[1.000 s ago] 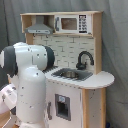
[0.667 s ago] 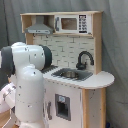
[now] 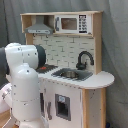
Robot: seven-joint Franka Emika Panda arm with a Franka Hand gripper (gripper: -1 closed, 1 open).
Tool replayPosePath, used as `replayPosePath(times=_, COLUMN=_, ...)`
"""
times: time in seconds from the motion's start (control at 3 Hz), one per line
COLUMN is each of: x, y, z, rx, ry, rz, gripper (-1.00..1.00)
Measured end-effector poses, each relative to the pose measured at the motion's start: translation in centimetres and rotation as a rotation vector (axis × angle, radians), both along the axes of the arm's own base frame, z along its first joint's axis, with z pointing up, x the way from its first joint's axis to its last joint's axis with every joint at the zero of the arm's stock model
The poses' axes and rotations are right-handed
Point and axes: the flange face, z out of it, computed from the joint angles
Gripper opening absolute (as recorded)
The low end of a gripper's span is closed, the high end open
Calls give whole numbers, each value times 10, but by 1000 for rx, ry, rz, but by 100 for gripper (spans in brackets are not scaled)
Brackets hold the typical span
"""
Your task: Play with the kitchen
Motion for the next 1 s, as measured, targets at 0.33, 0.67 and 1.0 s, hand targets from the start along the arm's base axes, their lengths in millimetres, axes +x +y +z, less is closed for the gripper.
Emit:
replayPosePath(times=0.33, x=4, y=8, z=-6, rx=55, ry=-9, rz=20, gripper=100)
replayPosePath(times=0.67, x=15, y=16, z=-5, rx=114, ry=-29, rz=25, gripper=100)
replayPosePath(times=1.0, x=33, y=17, z=2, rx=127, ry=23, rz=18, gripper=100)
